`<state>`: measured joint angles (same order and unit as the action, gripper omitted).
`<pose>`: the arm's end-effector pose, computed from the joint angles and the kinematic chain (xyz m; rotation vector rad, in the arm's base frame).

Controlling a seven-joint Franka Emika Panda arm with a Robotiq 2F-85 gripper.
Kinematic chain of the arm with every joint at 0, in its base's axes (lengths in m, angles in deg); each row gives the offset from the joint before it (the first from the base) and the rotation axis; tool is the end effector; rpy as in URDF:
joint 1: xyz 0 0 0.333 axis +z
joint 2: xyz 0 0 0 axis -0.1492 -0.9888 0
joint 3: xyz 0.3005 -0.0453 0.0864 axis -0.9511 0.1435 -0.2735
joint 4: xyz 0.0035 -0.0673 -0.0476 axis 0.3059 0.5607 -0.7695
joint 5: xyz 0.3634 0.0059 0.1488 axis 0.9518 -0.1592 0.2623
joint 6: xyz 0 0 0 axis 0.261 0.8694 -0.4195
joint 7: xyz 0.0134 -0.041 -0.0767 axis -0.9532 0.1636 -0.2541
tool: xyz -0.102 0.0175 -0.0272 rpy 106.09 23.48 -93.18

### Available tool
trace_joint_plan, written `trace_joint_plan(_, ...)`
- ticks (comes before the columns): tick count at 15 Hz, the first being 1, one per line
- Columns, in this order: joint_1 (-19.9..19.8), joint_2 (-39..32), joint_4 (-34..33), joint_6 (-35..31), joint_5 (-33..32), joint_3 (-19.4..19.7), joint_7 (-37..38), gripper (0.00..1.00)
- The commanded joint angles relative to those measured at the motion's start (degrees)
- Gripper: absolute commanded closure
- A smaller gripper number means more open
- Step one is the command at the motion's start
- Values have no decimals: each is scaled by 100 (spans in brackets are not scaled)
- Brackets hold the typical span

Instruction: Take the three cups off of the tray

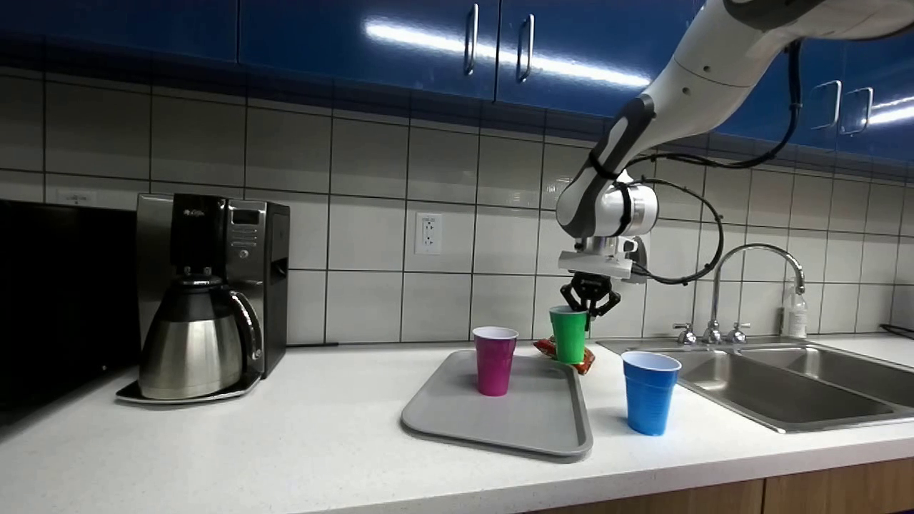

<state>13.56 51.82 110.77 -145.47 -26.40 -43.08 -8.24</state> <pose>0.6337 -0.0503 0.3003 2.9609 -0.9687 0.3150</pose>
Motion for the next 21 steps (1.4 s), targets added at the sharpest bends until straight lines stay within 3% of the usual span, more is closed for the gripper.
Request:
trace_joint_plan(1,-96,425,462,-7,-23,36,76,99)
trace_joint_plan(10,-407,689,1000,-23,40,114,-25,99)
trace_joint_plan(21,-566,658,1200,-22,114,101,-86,99)
